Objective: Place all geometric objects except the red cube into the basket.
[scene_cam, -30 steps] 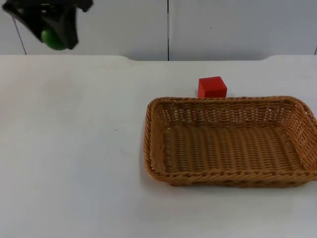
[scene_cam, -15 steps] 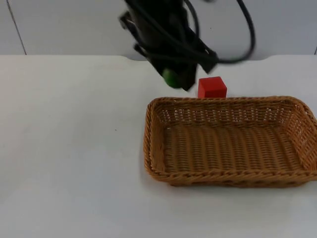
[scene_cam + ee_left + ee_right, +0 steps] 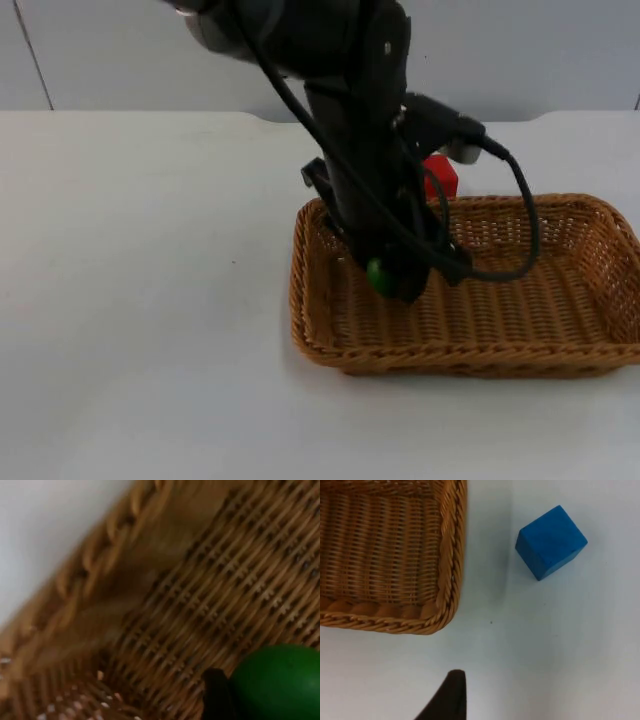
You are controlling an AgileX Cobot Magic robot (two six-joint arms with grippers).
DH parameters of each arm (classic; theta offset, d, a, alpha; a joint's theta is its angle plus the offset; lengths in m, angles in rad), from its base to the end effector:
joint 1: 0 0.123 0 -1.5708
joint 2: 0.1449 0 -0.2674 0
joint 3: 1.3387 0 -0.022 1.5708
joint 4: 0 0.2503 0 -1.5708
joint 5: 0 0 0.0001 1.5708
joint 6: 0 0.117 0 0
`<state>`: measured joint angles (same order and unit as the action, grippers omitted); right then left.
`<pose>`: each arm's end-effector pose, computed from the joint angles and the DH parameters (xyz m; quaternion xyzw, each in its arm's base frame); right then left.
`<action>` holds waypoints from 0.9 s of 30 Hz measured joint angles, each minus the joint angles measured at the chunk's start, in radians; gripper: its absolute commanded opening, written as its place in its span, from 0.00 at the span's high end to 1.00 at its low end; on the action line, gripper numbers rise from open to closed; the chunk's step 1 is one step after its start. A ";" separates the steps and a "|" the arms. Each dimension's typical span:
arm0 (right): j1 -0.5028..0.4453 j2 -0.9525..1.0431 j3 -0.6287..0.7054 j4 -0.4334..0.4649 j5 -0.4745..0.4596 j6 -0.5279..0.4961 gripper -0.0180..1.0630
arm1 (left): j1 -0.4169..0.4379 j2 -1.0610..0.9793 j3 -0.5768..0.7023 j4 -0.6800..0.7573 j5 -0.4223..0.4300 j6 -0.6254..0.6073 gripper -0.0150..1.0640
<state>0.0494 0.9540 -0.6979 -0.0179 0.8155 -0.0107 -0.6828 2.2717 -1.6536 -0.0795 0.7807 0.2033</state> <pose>0.1934 0.0080 0.2433 -0.0328 0.9567 -0.0024 0.2891 0.3505 -0.2935 0.0797 0.4027 0.9056 -0.0612 0.1180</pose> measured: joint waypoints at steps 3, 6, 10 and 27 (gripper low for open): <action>0.000 0.000 0.000 0.000 0.000 0.000 0.01 | 0.000 0.007 0.000 -0.020 0.001 0.000 0.44; 0.000 0.000 0.000 0.000 0.000 0.000 0.01 | 0.000 0.008 0.000 -0.052 0.004 0.000 0.09; 0.000 0.000 0.000 0.000 0.000 0.000 0.01 | 0.000 0.003 0.000 -0.075 0.018 0.000 0.01; 0.000 0.000 0.000 0.002 0.000 0.000 0.01 | 0.021 -0.211 0.000 -0.089 0.215 -0.012 0.01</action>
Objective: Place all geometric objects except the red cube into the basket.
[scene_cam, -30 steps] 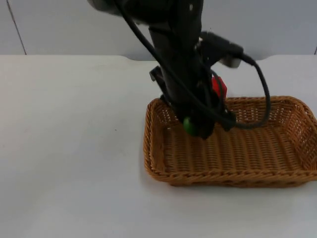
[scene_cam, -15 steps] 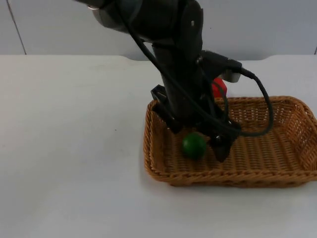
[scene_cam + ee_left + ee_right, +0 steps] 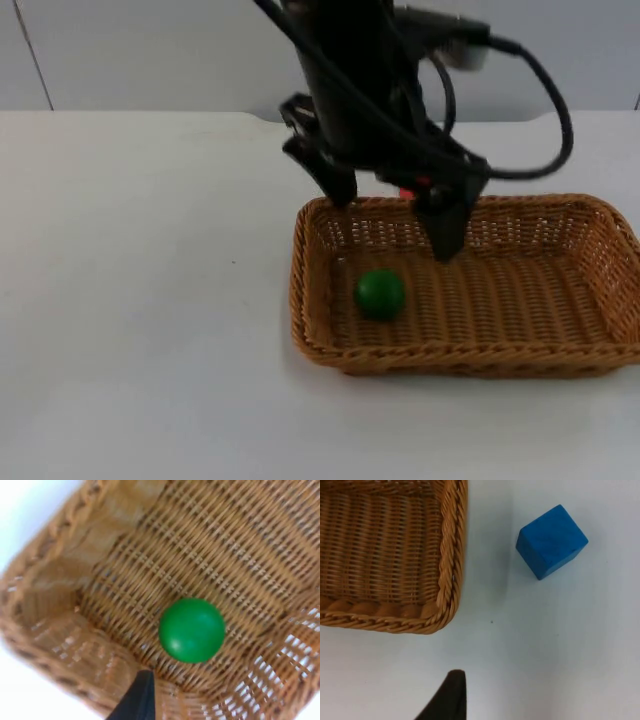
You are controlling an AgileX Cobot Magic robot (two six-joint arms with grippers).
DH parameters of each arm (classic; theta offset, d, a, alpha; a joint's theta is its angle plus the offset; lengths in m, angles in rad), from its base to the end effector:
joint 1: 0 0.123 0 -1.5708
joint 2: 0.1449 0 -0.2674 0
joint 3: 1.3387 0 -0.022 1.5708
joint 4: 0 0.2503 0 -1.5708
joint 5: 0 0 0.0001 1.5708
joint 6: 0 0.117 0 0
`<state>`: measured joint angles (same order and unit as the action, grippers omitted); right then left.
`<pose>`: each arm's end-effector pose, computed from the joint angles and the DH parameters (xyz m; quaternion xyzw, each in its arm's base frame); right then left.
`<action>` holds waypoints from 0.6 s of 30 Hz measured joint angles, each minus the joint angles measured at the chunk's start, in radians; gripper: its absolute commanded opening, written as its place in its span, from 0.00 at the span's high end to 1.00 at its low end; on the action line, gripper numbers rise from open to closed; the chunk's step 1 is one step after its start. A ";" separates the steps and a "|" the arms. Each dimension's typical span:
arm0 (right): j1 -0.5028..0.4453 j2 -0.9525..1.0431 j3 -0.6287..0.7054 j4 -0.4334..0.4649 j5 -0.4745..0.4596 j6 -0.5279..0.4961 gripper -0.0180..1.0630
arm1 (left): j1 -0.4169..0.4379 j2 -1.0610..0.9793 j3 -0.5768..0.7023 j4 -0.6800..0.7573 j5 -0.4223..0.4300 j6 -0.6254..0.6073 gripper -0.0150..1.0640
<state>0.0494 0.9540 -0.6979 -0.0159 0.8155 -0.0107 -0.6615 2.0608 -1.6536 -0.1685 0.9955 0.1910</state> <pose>0.1934 0.0082 0.2433 -0.0323 0.9568 -0.0015 0.2891 0.3315 -0.2790 0.1685 0.3755 0.9150 -0.1033 0.1057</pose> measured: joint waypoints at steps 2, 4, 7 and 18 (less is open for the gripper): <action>0.000 0.000 0.000 0.000 0.000 0.000 0.01 | 0.014 -0.036 0.000 0.004 0.010 0.000 0.01; 0.000 0.000 0.000 0.000 0.000 0.000 0.01 | 0.026 -0.057 0.000 0.009 0.017 0.000 0.01; 0.000 0.000 0.000 0.000 0.000 0.000 0.01 | 0.033 -0.070 0.000 0.017 0.031 -0.002 0.01; 0.000 0.000 0.000 0.000 0.017 0.000 0.01 | 0.040 -0.074 0.000 0.090 0.102 -0.021 0.01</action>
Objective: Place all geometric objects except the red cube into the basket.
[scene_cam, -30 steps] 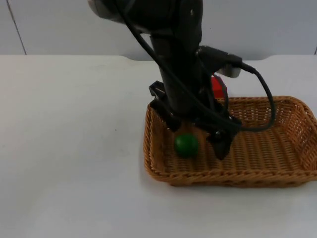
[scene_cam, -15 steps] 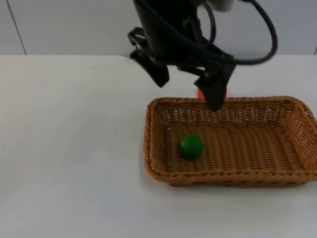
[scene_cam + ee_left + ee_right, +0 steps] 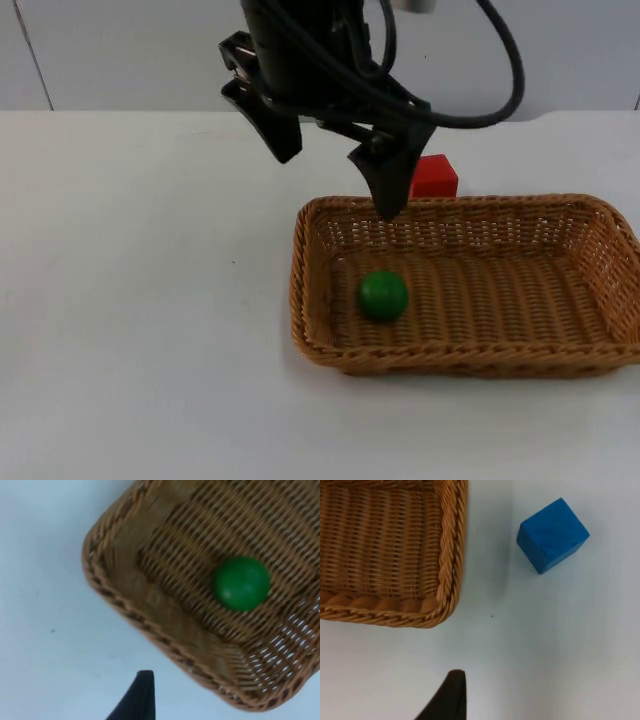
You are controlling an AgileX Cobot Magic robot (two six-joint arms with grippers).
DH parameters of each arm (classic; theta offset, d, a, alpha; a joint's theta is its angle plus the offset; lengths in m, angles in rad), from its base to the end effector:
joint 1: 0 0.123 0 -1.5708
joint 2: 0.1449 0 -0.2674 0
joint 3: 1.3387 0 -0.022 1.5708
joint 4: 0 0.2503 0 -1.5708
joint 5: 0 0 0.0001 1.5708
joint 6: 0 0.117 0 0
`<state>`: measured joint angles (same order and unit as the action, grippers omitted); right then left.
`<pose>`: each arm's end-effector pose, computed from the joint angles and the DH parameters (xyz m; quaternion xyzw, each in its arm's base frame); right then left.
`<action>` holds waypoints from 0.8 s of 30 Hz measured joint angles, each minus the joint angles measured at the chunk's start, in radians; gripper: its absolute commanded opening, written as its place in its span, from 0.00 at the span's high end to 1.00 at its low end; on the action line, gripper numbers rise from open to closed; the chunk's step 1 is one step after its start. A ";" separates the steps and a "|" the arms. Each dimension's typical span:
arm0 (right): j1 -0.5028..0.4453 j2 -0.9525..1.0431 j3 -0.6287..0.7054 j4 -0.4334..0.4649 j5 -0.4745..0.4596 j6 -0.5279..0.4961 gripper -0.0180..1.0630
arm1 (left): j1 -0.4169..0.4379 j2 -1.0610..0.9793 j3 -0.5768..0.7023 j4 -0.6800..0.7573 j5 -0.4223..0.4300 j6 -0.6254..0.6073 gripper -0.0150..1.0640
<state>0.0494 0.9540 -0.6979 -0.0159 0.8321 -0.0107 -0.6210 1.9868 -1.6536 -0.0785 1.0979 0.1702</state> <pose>0.1918 0.0081 0.2422 -0.0323 0.9591 -0.0017 0.2811 0.3341 -0.2491 0.1961 0.3699 0.9214 -0.0611 0.1020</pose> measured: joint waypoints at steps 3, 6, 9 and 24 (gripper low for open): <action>0.000 0.000 0.000 0.000 0.002 0.000 0.01 | 0.020 0.000 0.000 0.002 0.016 -0.010 0.01; 0.000 0.000 0.000 0.000 0.006 0.000 0.01 | 0.048 -0.005 0.002 -0.016 0.040 -0.007 0.01; 0.000 0.000 0.000 0.000 0.008 0.000 0.01 | 0.100 -0.056 0.075 -0.052 0.008 0.016 0.01; 0.000 0.000 0.000 0.016 0.004 0.000 0.01 | 0.446 -0.454 0.642 -0.089 -0.161 0.022 0.01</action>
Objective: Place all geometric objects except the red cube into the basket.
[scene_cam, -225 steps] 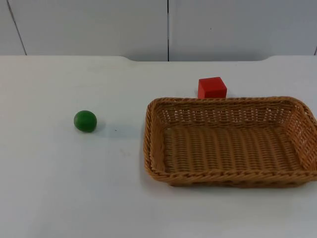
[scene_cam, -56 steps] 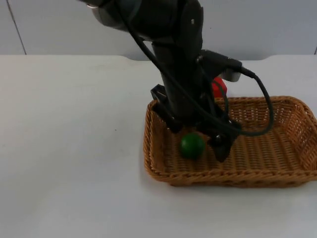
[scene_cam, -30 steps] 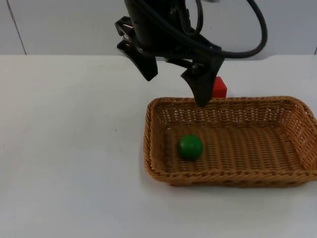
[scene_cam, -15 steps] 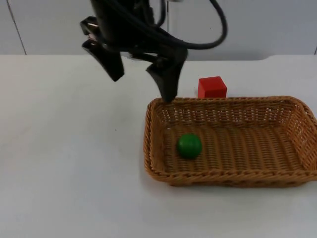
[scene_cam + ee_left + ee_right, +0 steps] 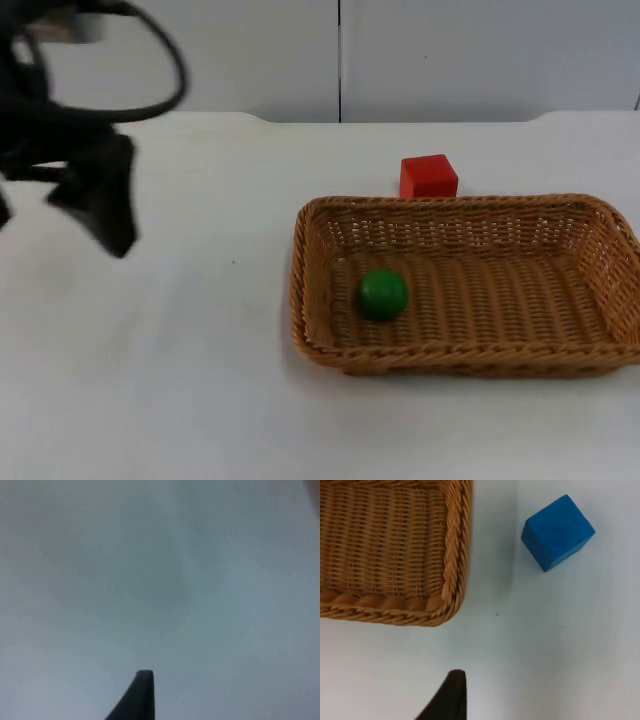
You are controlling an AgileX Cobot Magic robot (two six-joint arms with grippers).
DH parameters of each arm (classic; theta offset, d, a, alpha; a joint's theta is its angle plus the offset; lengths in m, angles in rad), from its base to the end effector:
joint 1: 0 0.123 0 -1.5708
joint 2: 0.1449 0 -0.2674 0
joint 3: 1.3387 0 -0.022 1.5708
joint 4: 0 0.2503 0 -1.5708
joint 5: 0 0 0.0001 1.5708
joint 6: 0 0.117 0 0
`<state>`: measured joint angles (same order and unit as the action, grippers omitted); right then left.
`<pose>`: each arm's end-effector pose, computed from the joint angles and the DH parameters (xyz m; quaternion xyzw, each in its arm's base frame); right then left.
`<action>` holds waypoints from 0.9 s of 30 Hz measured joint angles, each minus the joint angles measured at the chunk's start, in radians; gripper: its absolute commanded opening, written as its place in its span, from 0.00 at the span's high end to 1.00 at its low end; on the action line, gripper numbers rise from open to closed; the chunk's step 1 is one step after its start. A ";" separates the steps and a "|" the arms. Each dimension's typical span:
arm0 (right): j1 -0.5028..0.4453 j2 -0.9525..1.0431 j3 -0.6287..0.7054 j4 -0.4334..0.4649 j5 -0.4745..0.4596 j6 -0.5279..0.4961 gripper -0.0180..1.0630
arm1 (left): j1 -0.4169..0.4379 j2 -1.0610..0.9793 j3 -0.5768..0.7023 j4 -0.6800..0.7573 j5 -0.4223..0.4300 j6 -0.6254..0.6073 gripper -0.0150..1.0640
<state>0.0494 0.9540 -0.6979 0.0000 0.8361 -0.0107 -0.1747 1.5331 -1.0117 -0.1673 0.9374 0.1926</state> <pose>0.1913 0.0095 0.2420 -0.0289 0.9598 0.0054 0.2791 0.2814 -0.0656 0.1900 0.1393 0.9827 -0.0710 0.0997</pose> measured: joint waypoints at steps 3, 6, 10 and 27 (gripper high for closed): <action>0.000 0.000 0.000 0.000 -0.002 0.000 0.01 | 0.093 -0.108 0.097 -0.019 -0.037 0.000 0.01; 0.000 0.000 0.000 0.000 -0.002 0.000 0.01 | 0.138 -0.164 0.141 -0.028 -0.046 0.000 0.01; 0.000 0.000 0.000 0.000 -0.004 0.000 0.01 | 0.169 -0.236 0.163 -0.035 -0.037 0.000 0.01; 0.000 0.002 0.000 0.000 0.006 -0.046 0.01 | 0.171 -0.340 0.305 -0.045 -0.186 -0.034 0.01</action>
<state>0.0494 0.9564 -0.6979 0.0000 0.8420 -0.0569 -0.0036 1.1933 -0.7068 -0.2121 0.7514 0.1585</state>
